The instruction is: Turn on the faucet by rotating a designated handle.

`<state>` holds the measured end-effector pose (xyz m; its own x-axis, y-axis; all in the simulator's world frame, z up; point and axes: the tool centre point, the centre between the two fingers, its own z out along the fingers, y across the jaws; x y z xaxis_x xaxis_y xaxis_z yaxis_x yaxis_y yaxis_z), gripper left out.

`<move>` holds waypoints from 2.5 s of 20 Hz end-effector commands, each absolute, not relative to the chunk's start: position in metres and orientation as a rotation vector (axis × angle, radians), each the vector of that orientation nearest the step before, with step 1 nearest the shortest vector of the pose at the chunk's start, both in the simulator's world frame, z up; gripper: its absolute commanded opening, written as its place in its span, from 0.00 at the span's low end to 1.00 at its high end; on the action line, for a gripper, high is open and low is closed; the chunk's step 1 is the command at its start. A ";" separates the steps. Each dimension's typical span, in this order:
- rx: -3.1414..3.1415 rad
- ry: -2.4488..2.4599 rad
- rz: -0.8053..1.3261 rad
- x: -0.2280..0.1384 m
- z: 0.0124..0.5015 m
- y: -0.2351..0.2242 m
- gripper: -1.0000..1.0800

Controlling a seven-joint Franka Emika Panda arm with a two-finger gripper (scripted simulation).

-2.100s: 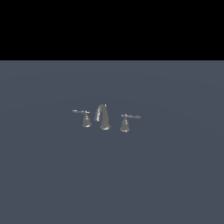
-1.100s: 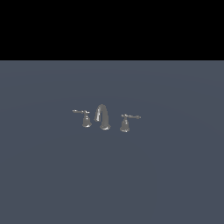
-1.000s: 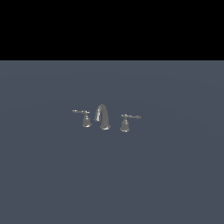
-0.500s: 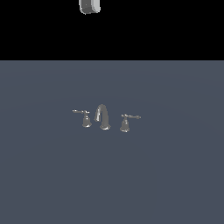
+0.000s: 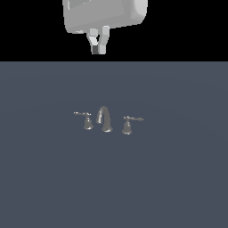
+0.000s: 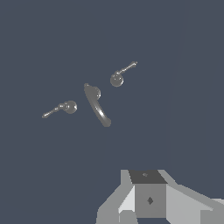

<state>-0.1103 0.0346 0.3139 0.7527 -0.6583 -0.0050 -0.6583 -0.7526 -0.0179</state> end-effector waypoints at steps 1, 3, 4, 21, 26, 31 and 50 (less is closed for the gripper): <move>-2.887 1.191 -0.003 -0.098 0.299 0.032 0.00; -2.856 1.262 -0.002 -0.088 0.287 0.030 0.00; -2.841 1.298 -0.002 -0.083 0.282 0.028 0.00; -2.502 1.884 -0.002 -0.008 0.181 -0.017 0.00; -2.360 2.067 -0.003 0.012 0.147 -0.040 0.00; -2.219 2.222 -0.004 0.027 0.117 -0.064 0.00; -2.002 2.422 0.000 0.043 0.077 -0.100 0.00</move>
